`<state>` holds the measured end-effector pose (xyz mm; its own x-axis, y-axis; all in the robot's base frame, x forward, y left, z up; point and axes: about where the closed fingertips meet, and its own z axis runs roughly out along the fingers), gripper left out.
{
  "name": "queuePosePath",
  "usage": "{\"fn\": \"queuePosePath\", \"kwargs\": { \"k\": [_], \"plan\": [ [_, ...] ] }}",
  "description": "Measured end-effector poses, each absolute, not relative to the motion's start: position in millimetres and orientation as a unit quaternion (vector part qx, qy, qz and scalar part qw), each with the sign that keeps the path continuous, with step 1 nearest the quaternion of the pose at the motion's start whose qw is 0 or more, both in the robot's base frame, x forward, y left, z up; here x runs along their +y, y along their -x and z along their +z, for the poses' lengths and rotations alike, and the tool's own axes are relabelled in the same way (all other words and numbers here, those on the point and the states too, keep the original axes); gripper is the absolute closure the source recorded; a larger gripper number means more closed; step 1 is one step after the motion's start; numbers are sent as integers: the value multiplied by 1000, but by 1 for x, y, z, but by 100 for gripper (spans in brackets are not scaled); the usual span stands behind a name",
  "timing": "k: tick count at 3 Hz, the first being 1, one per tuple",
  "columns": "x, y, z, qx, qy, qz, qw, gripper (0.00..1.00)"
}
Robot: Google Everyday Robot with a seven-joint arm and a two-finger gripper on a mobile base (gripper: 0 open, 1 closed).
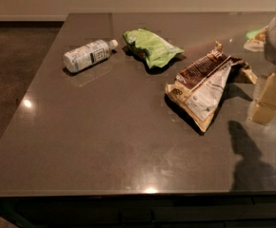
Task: Pick green rice chip bag
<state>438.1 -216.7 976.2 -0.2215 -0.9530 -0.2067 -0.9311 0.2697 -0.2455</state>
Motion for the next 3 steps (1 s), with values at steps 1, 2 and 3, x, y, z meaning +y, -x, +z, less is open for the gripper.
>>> {"fn": "queuePosePath", "kwargs": {
  "k": [1,2,3],
  "plan": [
    [-217,-438,976,781,603,-34,159,0],
    [-215,-459,979,794,585,-34,161,0],
    [-212,-510,983,822,544,-34,168,0]
  ]
}}
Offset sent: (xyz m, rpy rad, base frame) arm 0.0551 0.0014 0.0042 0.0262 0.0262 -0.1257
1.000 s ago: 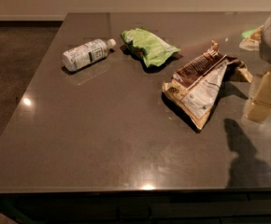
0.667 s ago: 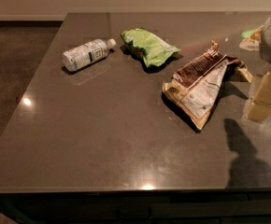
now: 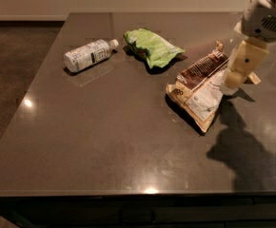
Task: Pick green rice chip bag
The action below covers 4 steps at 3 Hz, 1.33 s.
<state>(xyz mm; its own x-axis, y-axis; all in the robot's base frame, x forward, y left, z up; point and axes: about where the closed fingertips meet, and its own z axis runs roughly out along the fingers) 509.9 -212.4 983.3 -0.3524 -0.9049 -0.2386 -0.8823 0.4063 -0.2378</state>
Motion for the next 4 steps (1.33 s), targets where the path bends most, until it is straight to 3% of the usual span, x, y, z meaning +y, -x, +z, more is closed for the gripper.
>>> {"fn": "queuePosePath", "kwargs": {
  "k": [4],
  "plan": [
    [-134,-688,945,889,400,-26,221,0]
  ]
}}
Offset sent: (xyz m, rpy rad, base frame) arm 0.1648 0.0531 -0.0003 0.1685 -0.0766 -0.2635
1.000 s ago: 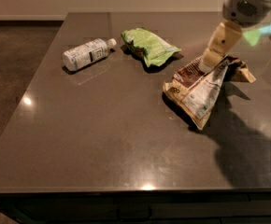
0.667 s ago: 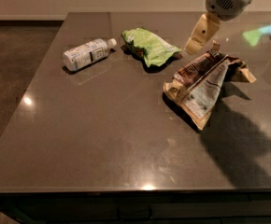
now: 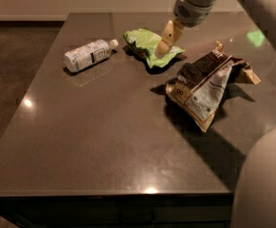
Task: Pick green rice chip bag
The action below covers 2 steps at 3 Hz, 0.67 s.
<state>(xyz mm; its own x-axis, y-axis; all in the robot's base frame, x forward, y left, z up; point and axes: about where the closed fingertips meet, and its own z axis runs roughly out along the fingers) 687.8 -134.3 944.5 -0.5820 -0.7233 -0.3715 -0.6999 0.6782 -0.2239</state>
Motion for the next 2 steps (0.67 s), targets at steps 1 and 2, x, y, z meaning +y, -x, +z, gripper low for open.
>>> {"fn": "queuePosePath", "kwargs": {
  "k": [1,2],
  "plan": [
    [-116,-714,925,903,365,-19,227,0],
    [-91,-741,905,909,342,-5,239,0]
  ]
}}
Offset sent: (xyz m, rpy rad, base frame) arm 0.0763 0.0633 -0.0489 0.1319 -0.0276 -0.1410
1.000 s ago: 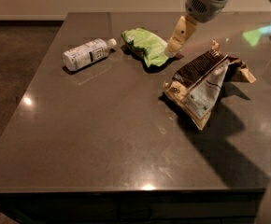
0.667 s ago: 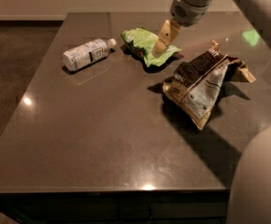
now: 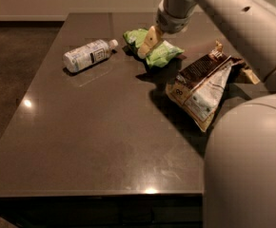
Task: Pick green rice chip bag
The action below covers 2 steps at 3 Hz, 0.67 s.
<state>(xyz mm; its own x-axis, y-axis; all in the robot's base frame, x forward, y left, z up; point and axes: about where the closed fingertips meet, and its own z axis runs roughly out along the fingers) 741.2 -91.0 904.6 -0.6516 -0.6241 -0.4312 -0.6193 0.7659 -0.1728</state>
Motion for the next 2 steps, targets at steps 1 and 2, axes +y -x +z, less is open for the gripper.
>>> {"fn": "queuePosePath", "kwargs": {
  "k": [1,2],
  "plan": [
    [-74,-757,889,909,337,-3,244,0],
    [-66,-771,865,914,327,0,242,2]
  ]
}}
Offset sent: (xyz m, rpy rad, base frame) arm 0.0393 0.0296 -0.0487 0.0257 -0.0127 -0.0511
